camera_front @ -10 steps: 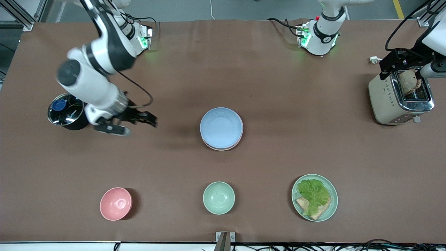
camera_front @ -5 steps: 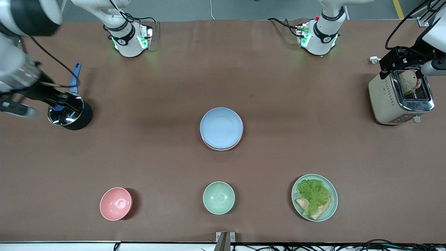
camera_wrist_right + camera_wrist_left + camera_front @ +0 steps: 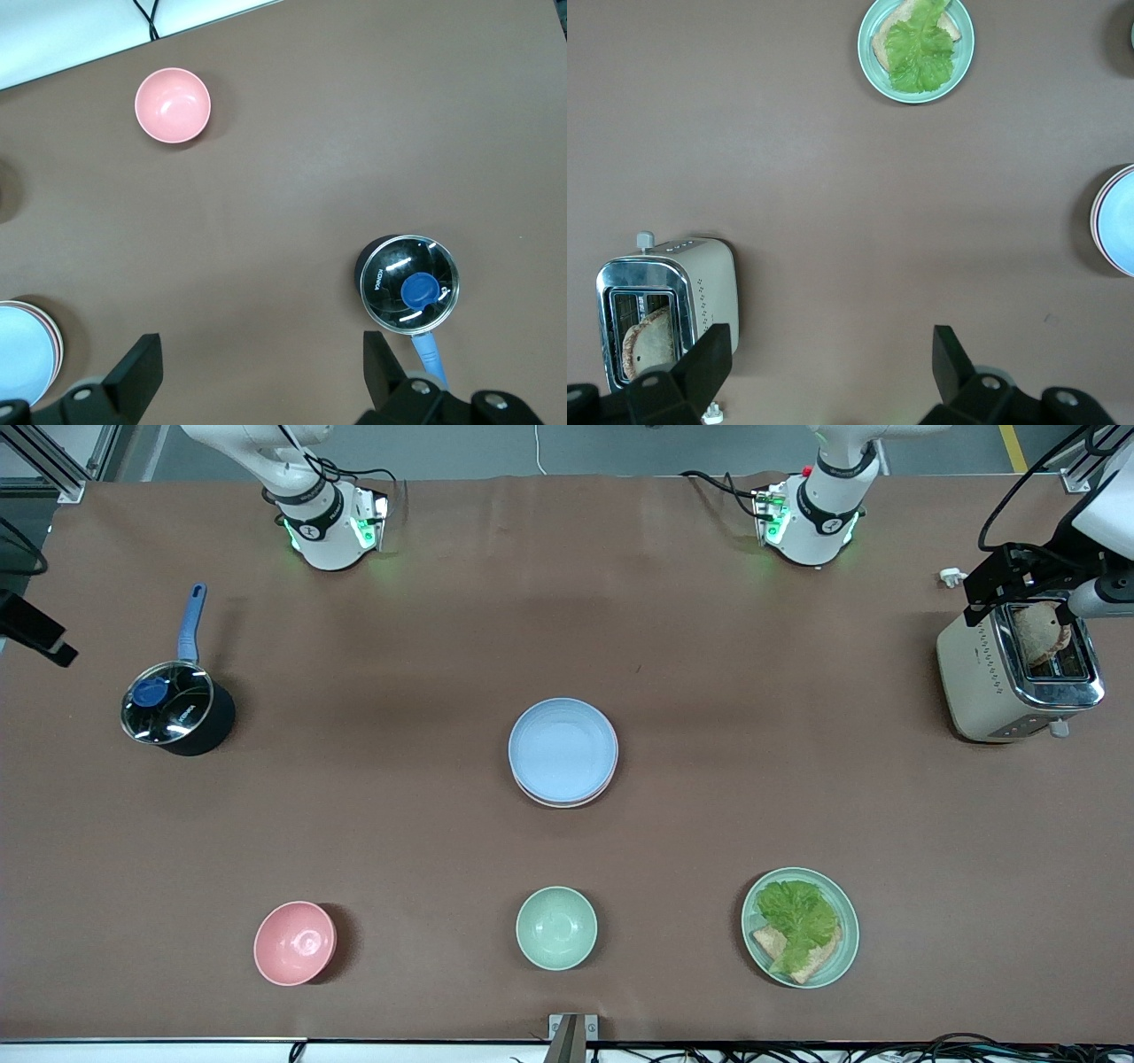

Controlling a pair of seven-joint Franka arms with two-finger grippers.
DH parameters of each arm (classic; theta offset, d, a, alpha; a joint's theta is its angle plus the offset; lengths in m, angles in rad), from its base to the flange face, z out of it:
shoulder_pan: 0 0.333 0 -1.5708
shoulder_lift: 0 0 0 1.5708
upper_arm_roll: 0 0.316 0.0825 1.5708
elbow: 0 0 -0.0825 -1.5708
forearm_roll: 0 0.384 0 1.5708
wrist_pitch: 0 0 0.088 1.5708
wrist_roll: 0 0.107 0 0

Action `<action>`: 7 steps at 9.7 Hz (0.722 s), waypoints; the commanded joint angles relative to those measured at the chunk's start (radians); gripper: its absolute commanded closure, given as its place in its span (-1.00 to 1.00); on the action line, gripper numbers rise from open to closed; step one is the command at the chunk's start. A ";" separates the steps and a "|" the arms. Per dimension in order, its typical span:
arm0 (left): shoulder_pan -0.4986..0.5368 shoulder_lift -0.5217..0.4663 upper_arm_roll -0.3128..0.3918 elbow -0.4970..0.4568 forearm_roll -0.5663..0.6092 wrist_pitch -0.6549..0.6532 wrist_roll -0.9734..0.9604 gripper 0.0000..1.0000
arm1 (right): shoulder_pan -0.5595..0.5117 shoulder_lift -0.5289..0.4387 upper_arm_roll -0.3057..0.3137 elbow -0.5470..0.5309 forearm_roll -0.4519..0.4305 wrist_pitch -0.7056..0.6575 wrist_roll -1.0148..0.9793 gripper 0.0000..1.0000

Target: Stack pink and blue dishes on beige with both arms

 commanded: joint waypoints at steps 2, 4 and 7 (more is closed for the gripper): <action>-0.005 0.006 0.000 -0.011 0.004 -0.012 -0.006 -1.00 | 0.003 0.021 -0.019 -0.004 -0.001 -0.033 -0.101 -1.00; 0.000 0.008 0.001 -0.006 -0.002 -0.012 0.011 -1.00 | 0.002 0.021 -0.019 -0.004 0.021 -0.030 -0.092 -1.00; -0.002 0.024 0.004 0.014 -0.004 -0.010 0.013 -1.00 | -0.003 0.021 -0.019 -0.005 0.023 -0.035 -0.091 -1.00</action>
